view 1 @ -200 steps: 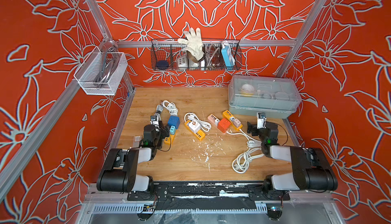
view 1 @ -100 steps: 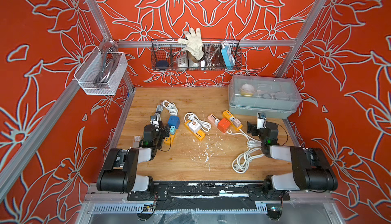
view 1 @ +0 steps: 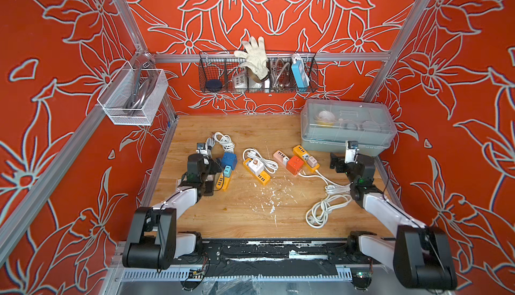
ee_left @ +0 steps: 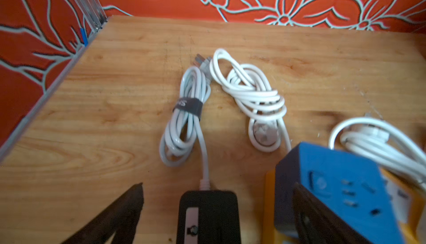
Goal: Pull the plug off the socket
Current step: Move the socket to the center of the board.
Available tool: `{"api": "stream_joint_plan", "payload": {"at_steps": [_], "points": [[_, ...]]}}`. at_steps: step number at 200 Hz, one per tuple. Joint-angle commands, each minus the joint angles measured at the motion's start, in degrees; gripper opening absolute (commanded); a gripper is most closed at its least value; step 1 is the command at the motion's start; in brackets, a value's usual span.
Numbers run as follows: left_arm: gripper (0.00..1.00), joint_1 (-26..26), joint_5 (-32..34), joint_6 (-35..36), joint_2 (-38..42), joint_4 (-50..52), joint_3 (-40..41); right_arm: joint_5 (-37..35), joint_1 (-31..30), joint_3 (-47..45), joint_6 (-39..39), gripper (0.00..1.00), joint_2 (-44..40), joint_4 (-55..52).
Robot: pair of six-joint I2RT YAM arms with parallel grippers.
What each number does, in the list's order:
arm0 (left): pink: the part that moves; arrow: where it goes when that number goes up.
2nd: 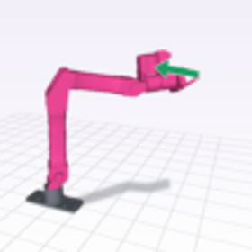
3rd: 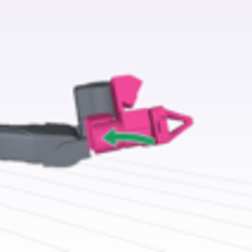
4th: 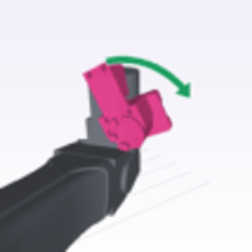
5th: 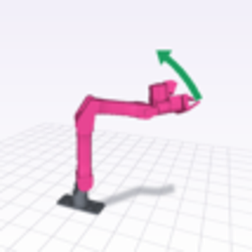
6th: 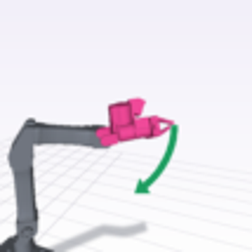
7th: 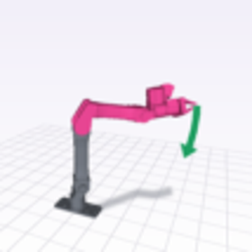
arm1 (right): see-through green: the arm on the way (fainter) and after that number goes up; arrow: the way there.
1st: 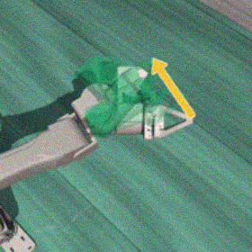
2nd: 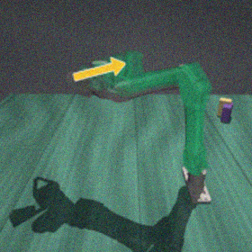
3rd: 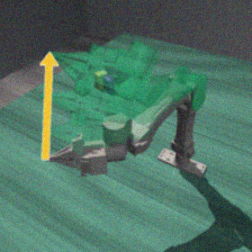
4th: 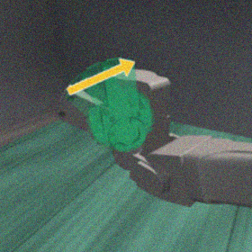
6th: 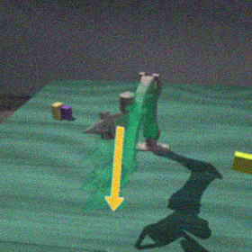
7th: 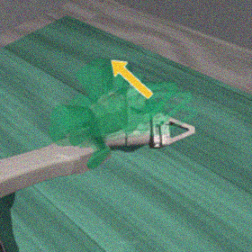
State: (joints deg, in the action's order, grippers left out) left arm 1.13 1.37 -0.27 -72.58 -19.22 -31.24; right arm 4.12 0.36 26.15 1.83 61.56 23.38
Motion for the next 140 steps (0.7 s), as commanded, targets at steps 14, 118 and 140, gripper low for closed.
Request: {"api": "stream_joint_plan", "payload": {"at_steps": [14, 118, 140], "points": [[1.00, -0.5, 0.4, -2.8, 5.7, 22.8, -9.2, 7.0, -0.3, 7.0, 13.1, 0.99, -8.6, -20.4], [1.00, -2.9, -30.0, -38.3, 11.0, 35.0, -17.4, 22.8, -5.5, 10.5, 31.2, 0.99, -13.1, -25.7], [1.00, -5.9, -29.8, -42.2, 13.6, 35.6, -16.0, 26.1, -8.8, 13.7, 29.7, 0.99, -9.4, -28.3]]}}
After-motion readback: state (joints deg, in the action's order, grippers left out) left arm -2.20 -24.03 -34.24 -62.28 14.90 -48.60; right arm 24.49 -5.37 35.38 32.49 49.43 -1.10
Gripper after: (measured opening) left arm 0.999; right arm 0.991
